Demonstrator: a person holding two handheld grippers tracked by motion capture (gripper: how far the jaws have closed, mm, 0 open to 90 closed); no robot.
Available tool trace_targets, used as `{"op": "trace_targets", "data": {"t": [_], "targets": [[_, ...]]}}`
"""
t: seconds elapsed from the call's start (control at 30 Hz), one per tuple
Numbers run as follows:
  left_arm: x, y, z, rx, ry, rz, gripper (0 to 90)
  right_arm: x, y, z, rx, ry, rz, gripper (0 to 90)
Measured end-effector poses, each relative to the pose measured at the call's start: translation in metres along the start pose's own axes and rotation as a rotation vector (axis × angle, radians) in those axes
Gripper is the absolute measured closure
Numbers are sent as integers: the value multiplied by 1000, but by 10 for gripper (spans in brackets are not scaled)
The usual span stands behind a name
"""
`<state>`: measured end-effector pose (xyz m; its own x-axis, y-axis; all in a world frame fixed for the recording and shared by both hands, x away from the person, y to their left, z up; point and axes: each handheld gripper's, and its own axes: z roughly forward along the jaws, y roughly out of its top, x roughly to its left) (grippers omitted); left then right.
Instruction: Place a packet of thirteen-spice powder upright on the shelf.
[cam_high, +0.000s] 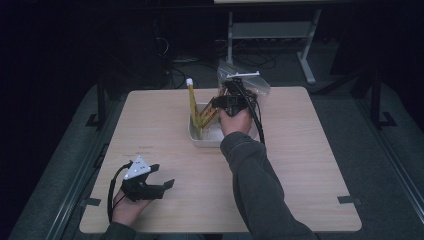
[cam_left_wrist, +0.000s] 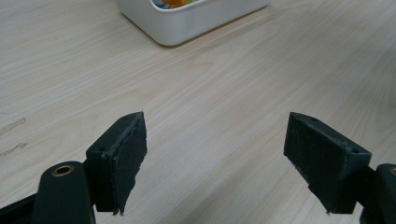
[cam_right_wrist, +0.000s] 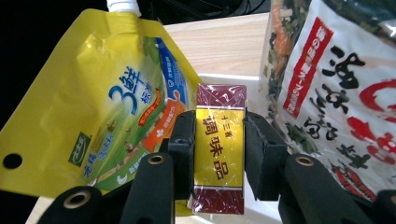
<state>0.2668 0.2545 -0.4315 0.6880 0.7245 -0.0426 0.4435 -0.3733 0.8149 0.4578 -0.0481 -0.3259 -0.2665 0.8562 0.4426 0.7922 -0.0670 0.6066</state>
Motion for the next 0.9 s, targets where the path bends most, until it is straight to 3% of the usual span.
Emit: {"op": "trace_targets", "data": {"t": [0.9], "targets": [[0,0,0,5,0,2,209,8,-15,3,-5,44,-4,594]]}}
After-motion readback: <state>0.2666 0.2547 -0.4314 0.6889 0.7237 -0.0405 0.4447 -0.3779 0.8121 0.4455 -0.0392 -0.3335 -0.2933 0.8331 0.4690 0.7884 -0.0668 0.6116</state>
